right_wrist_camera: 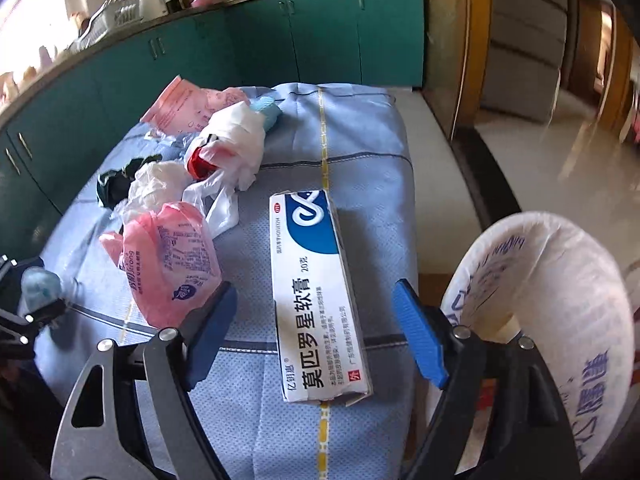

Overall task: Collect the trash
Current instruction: 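Grasp the white ointment box with the right tool while the left tool grasps the blue face mask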

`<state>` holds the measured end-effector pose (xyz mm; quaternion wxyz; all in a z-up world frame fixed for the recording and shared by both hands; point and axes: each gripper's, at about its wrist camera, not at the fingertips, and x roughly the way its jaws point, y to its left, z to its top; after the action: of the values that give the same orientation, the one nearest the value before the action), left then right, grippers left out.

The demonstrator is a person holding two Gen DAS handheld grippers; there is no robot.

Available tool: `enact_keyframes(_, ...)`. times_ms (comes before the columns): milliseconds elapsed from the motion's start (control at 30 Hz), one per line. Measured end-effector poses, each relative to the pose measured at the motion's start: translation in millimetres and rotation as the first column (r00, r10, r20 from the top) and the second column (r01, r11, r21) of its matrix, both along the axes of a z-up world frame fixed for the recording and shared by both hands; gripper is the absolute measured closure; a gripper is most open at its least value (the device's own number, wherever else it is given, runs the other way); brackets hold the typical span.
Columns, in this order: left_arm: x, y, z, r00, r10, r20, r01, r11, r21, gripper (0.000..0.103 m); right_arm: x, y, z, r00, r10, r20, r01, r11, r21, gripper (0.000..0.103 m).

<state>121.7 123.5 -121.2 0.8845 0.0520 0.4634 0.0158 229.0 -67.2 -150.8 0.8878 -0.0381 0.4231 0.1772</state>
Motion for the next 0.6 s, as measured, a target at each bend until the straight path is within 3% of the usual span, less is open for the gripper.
enact_keyframes(167, -3, -1, 0, 0.999, -0.043, -0.001, 0.043, 0.998, -0.037, 0.008, 6, -4, -11, 1.0, 0.003, -0.01, -0.003, 0.999, -0.045, 0.024)
enact_keyframes(433, 6, 1, -14, 0.998, -0.017, -0.069, 0.016, 1.0, -0.024, 0.01, 12, 5, -18, 1.0, 0.007, -0.024, -0.008, 0.999, -0.047, 0.025)
enact_keyframes(500, 7, 1, -15, 0.997, -0.015, -0.079, 0.013, 1.0, -0.027, 0.029, 12, 9, -20, 1.0, 0.014, -0.026, -0.015, 0.999, -0.052, 0.025)
enact_keyframes(600, 9, 4, -16, 0.997, -0.01, -0.082, 0.006, 0.999, -0.054, 0.035, 16, 19, -24, 1.0, 0.02, -0.02, -0.021, 0.998, -0.061, 0.03)
